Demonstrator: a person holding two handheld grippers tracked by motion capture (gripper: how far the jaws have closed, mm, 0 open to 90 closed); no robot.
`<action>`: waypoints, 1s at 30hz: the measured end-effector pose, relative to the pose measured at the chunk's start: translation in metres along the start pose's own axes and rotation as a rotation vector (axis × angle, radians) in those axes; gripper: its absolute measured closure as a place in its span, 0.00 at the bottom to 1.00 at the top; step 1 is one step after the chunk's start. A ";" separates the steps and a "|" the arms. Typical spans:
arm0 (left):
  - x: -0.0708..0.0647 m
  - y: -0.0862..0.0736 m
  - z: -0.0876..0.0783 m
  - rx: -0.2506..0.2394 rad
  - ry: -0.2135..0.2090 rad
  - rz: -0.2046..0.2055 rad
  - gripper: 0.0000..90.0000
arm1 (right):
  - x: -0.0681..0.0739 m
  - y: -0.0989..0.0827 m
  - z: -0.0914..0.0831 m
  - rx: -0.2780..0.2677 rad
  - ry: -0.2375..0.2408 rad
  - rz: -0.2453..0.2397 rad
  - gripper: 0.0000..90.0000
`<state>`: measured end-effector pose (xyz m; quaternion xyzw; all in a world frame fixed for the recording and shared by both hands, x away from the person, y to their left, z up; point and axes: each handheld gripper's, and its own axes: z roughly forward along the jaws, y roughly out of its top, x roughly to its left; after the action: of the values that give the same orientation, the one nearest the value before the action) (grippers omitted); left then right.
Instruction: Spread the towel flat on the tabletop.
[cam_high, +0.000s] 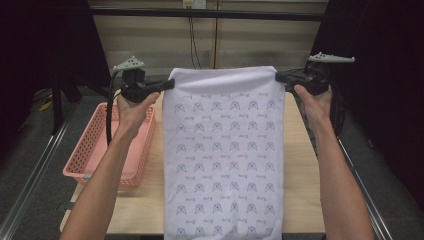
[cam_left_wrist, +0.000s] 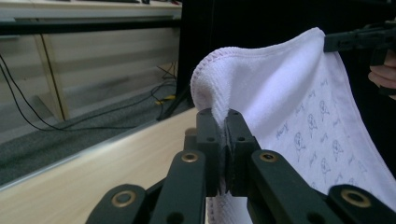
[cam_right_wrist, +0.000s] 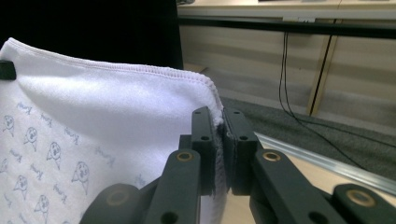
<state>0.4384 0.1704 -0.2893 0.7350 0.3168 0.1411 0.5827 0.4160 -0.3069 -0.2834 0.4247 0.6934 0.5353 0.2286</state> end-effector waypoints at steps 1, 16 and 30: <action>0.000 0.005 0.000 -0.003 0.008 0.003 0.97 | 0.001 0.006 0.000 -0.007 -0.004 -0.006 0.94; -0.019 -0.017 -0.017 -0.004 -0.032 0.029 0.97 | 0.014 -0.008 -0.024 -0.034 0.049 -0.019 0.94; -0.056 -0.079 -0.048 0.038 -0.095 0.023 0.97 | 0.036 -0.071 -0.062 0.043 0.143 -0.015 0.94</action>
<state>0.3439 0.1815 -0.3415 0.7555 0.2830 0.1068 0.5811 0.3247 -0.3153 -0.3248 0.3848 0.7227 0.5474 0.1733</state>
